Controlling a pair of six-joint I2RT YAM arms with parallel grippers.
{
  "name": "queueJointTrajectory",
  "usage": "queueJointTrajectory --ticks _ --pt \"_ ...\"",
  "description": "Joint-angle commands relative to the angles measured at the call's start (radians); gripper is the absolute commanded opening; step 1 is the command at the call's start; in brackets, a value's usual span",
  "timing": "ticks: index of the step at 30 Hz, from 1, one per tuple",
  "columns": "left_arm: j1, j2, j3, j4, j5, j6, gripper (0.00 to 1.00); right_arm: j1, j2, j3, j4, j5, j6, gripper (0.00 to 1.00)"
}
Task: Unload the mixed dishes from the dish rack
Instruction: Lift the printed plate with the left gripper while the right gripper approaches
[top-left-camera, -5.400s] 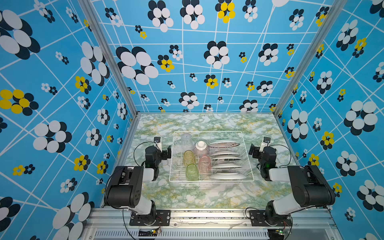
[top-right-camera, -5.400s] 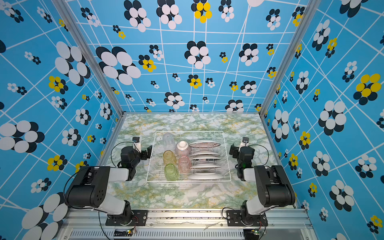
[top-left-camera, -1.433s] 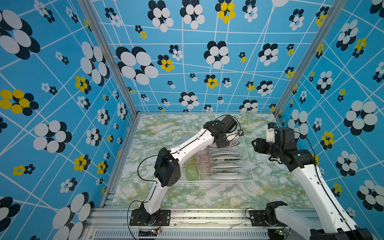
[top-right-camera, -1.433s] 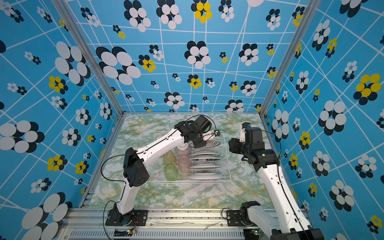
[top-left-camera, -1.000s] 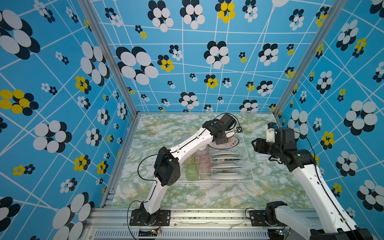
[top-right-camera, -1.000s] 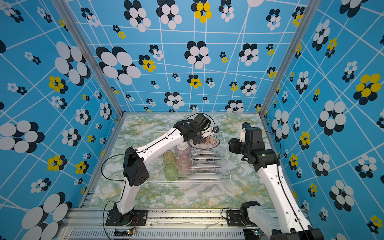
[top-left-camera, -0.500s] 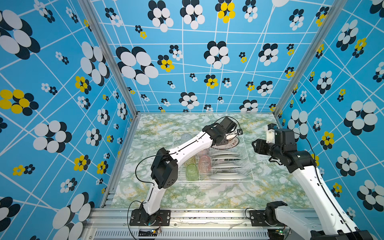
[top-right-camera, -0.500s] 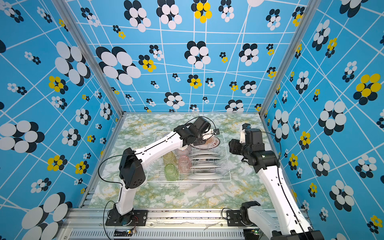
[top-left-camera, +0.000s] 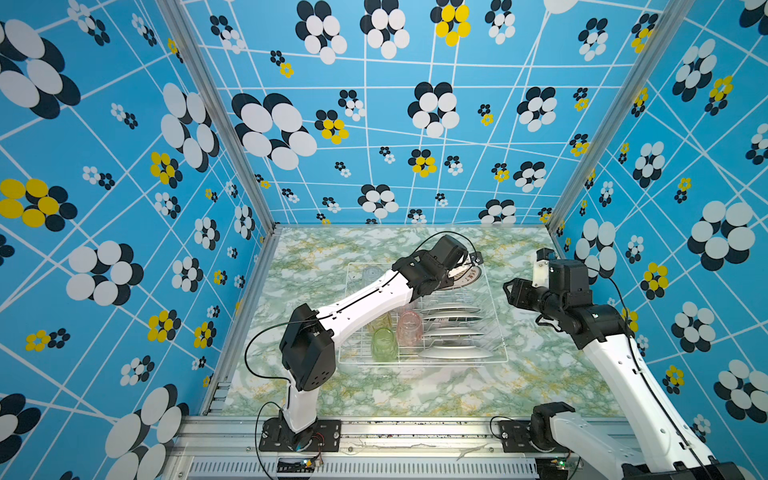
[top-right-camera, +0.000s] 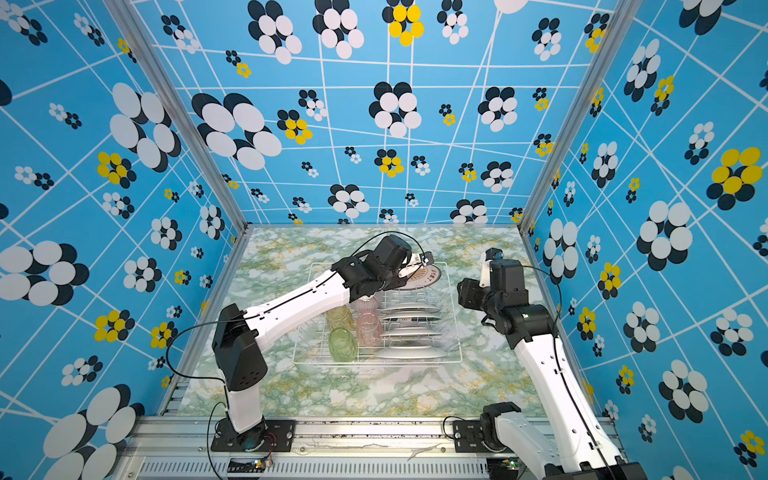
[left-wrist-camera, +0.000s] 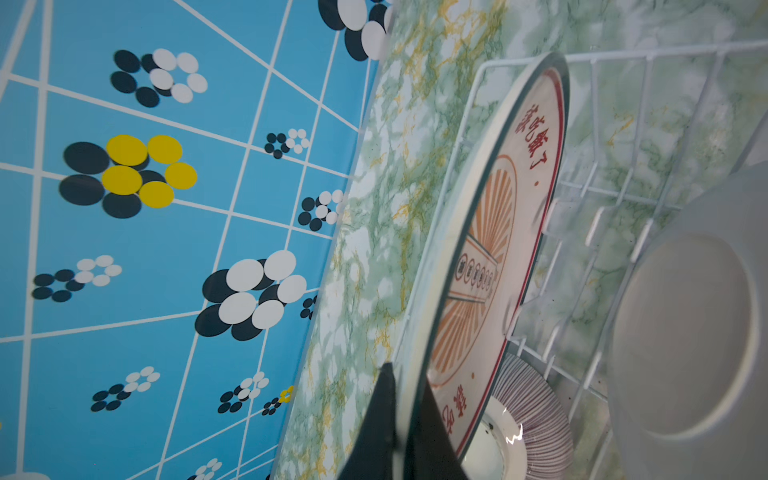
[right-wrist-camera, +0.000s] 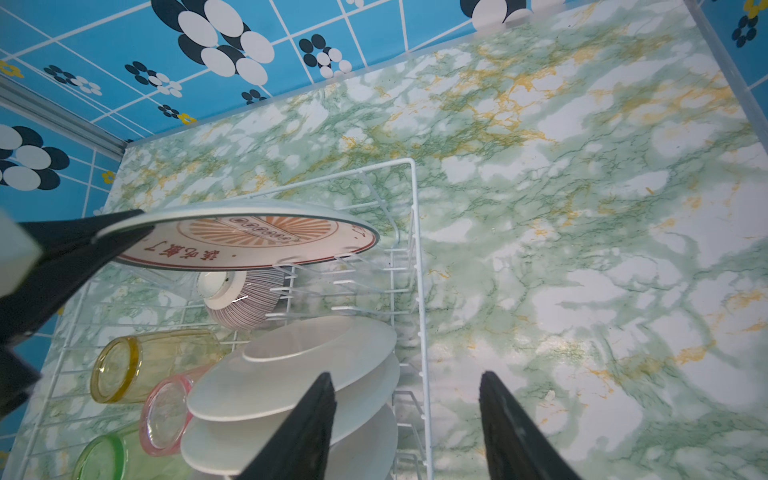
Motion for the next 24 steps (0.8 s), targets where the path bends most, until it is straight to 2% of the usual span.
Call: queueJointTrajectory --ticks 1,6,11,16,18,21,24 --pt "-0.011 -0.084 0.055 0.02 -0.018 -0.071 0.0 0.008 -0.014 -0.007 0.026 0.001 0.017 0.58" --pt "0.016 -0.118 0.18 -0.112 0.022 -0.19 0.0 0.007 -0.019 0.004 0.043 -0.049 0.025 0.56" --pt "0.131 -0.138 0.305 -0.265 0.305 -0.439 0.0 0.003 -0.027 -0.005 0.141 -0.267 0.073 0.48" --pt "0.262 -0.17 0.261 -0.257 0.618 -0.645 0.0 -0.026 -0.037 -0.073 0.345 -0.547 0.216 0.41" --pt "0.306 -0.182 0.22 -0.218 0.74 -0.719 0.0 -0.078 -0.033 -0.118 0.47 -0.642 0.315 0.4" --pt "0.35 -0.191 0.153 -0.148 0.874 -0.806 0.0 -0.092 -0.015 -0.187 0.67 -0.725 0.457 0.4" --pt "0.365 -0.192 0.095 -0.084 0.937 -0.861 0.0 -0.093 0.005 -0.213 0.766 -0.74 0.522 0.41"
